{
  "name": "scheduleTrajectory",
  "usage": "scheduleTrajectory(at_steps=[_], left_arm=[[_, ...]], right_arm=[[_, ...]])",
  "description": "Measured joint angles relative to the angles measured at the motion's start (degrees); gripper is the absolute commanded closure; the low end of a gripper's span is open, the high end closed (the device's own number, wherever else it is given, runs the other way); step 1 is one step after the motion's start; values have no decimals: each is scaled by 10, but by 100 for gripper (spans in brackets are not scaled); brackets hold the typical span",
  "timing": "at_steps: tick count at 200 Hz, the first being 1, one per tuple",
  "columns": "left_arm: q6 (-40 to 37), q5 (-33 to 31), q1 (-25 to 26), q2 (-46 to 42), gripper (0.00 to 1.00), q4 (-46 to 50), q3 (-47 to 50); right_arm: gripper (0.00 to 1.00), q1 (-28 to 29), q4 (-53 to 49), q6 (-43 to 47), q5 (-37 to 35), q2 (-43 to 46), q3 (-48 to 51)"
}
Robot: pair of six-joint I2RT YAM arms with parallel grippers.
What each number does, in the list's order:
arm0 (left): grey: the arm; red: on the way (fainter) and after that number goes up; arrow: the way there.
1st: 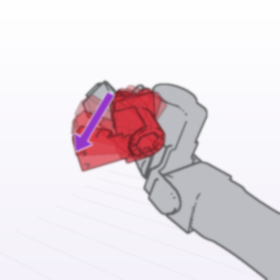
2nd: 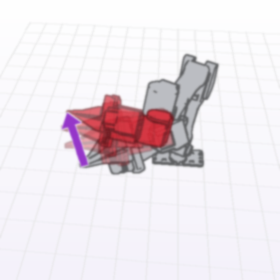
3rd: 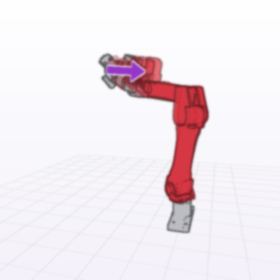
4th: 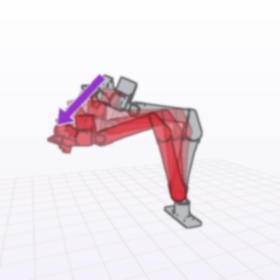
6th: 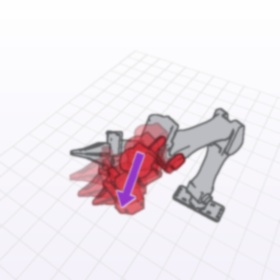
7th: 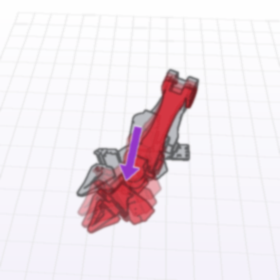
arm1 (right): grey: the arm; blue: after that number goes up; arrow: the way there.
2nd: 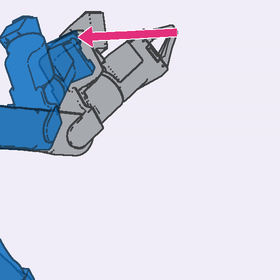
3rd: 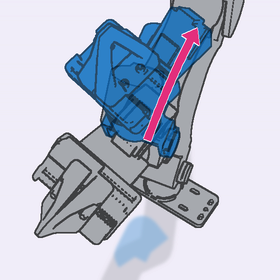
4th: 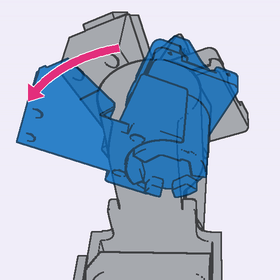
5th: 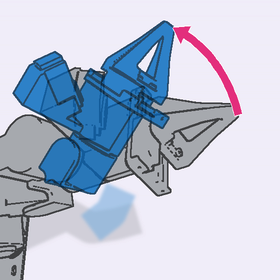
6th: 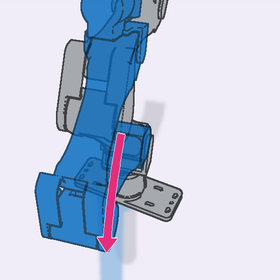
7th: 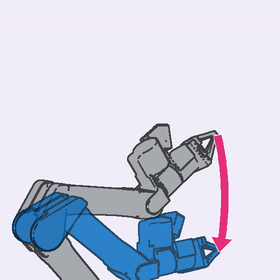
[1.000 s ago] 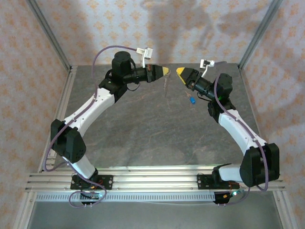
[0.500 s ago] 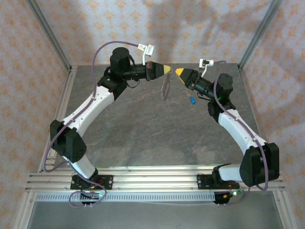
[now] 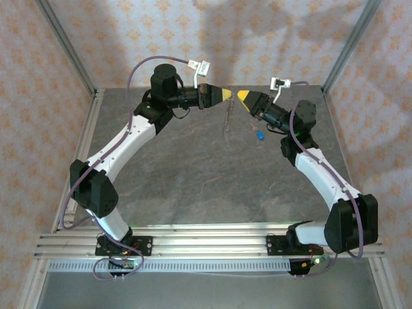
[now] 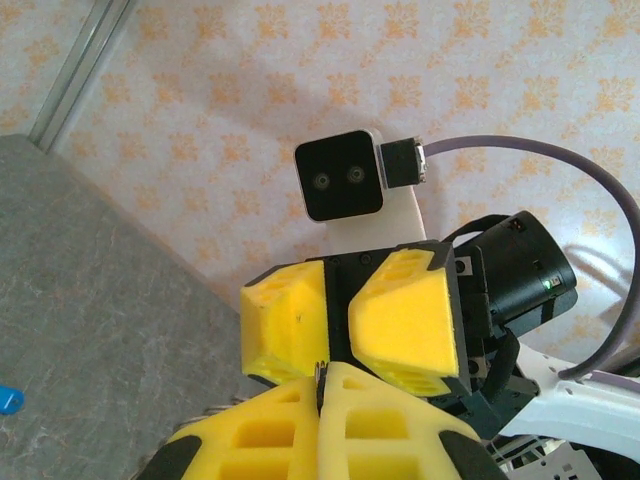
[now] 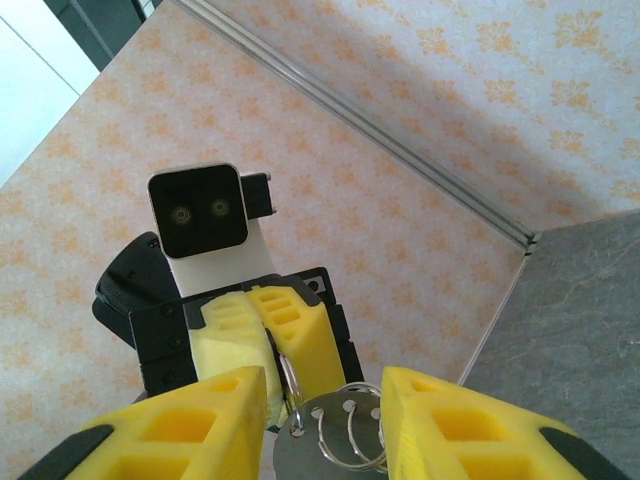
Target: Put the keys on the keyring
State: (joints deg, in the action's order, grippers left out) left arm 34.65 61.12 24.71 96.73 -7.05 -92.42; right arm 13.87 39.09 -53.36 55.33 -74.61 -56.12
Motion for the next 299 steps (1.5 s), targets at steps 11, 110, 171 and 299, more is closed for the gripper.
scheduleTrajectory(at_steps=[11, 110, 171, 299], left_arm=[[0, 0, 0, 1, 100, 0, 0], [0, 1, 0, 1, 100, 0, 0], [0, 1, 2, 2, 100, 0, 0], [11, 2, 8, 16, 100, -12, -5]], right_arm=[[66, 4, 0, -2, 0, 0, 0], [71, 16, 9, -6, -5, 0, 0], [72, 22, 9, -6, -4, 0, 0], [100, 21, 17, -19, -11, -6, -1]])
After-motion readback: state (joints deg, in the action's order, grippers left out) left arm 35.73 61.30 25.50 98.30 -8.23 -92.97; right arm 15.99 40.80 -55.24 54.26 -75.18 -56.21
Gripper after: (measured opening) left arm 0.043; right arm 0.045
